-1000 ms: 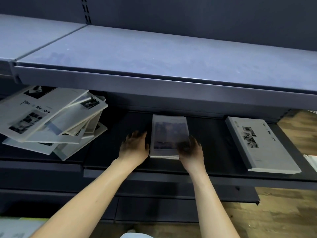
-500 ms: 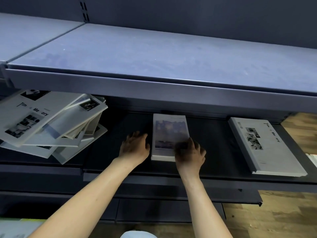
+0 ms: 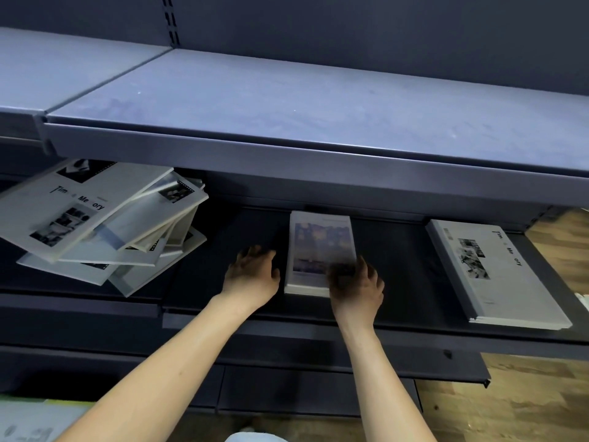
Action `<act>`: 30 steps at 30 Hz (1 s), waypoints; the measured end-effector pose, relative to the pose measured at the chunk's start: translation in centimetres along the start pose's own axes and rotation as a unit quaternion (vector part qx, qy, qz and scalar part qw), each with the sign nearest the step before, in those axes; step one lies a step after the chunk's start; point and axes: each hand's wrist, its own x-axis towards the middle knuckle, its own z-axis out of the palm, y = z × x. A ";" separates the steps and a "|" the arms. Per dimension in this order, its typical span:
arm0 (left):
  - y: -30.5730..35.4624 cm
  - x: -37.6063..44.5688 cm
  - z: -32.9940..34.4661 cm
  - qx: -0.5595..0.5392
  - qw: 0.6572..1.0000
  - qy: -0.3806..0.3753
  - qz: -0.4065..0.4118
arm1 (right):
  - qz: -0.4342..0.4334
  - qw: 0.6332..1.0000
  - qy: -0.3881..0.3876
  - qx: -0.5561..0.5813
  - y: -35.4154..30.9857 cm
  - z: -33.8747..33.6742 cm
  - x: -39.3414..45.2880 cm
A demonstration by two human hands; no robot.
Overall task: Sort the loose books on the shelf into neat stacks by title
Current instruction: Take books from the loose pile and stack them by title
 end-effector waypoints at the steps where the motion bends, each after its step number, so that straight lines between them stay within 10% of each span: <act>1: -0.1 -0.2 -0.1 0.004 1.000 0.003 -0.001 | -0.005 1.000 0.005 0.002 -0.2 -0.1 -0.1; 15: -6.1 -6.5 -3.1 0.107 0.973 0.194 -0.065 | -0.186 0.965 -0.176 0.051 -10.3 3.5 -7.2; 30: -16.2 -8.8 -7.8 0.051 0.953 0.277 -0.110 | -0.266 0.941 -0.200 0.059 -19.8 8.6 -12.4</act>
